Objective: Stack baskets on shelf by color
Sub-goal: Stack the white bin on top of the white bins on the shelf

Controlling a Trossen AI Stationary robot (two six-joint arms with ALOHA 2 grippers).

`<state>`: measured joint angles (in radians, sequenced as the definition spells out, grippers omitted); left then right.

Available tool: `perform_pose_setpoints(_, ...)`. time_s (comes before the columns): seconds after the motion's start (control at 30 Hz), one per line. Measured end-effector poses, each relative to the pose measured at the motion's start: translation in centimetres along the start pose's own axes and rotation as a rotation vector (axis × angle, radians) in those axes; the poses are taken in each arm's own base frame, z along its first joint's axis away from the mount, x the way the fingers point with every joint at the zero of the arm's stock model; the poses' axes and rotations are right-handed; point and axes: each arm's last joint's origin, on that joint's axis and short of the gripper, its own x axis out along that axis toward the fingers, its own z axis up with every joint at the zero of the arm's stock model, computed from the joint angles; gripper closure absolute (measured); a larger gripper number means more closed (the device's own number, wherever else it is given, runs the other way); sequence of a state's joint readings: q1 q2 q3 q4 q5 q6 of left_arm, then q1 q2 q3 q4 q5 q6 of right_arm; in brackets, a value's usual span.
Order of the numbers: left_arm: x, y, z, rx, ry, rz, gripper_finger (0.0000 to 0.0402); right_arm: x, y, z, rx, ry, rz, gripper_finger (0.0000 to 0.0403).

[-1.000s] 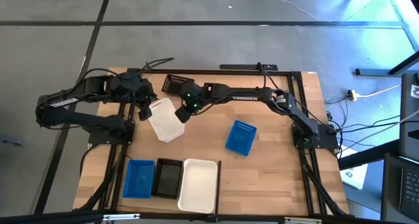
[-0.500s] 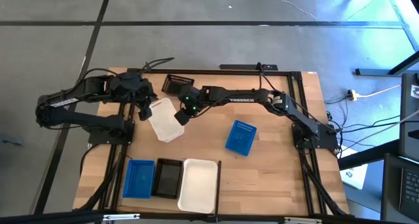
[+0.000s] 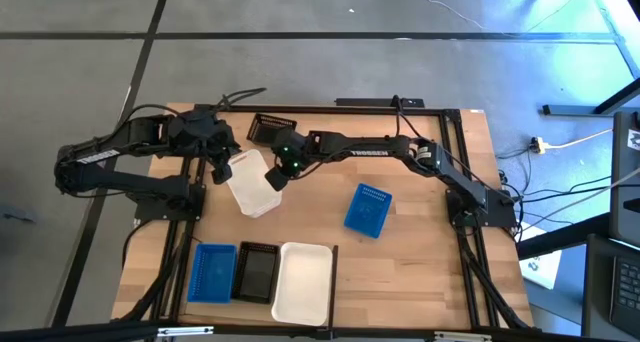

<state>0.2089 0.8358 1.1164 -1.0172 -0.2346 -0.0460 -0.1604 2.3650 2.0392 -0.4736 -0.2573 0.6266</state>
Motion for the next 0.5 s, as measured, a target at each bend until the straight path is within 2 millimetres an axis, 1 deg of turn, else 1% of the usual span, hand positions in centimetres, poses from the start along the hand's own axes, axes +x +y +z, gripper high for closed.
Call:
perform_pose_setpoints(0.23, 0.0, 0.0, -0.01, 0.0, 0.0, 0.0, 0.0354, 0.0, -0.16, 0.01, 0.004, -0.02, -0.042, 0.0341)
perform_pose_setpoints(0.5, 0.0, 0.0, 0.0, 0.0, 0.001, 0.0, 0.0354, 0.0, -0.16, 0.0, 0.026, -0.019, -0.042, 0.0341)
